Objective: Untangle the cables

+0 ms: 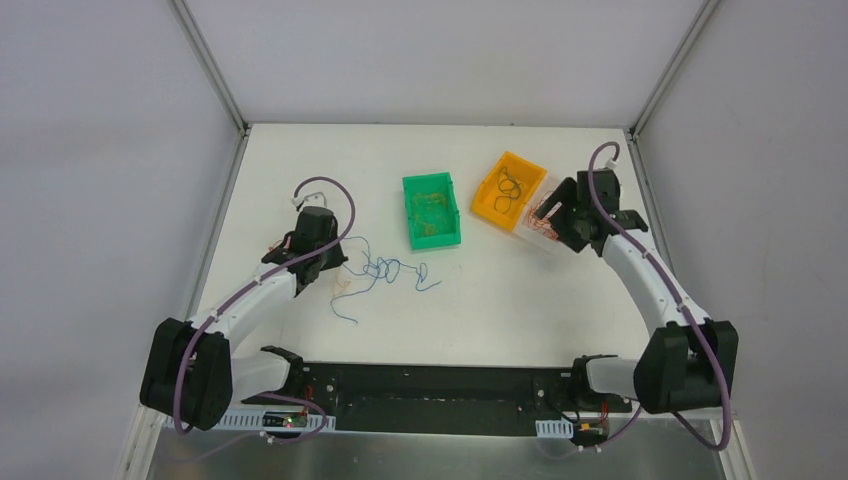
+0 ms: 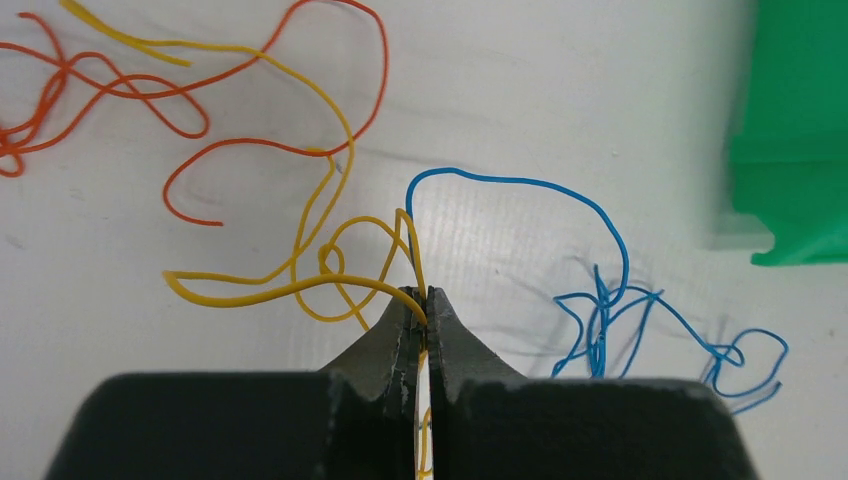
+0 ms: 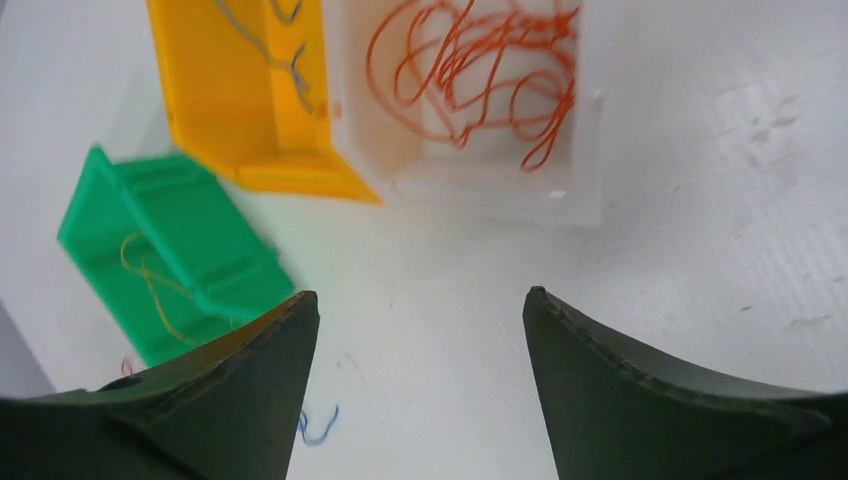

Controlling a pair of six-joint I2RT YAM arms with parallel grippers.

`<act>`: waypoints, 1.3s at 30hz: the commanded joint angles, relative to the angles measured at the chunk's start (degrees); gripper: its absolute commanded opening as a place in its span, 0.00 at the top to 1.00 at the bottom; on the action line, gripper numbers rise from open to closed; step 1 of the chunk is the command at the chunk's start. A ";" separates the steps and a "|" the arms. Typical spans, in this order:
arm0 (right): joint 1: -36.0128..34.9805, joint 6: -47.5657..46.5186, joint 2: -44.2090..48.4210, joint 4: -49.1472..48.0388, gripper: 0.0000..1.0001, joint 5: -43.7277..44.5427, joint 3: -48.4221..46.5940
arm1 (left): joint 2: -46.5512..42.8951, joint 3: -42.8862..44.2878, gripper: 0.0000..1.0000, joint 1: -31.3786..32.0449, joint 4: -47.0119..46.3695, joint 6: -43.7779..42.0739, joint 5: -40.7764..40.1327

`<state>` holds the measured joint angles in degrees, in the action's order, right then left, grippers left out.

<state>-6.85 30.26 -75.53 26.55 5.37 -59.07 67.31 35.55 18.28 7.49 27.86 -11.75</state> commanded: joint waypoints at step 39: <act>-19.99 -9.30 20.90 -7.60 0.15 -11.74 21.12 | -11.05 2.31 0.11 20.63 2.27 -8.74 -3.39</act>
<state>-24.36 22.41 -52.88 18.76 -7.75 -36.93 60.86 40.25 38.94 10.09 21.28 -2.20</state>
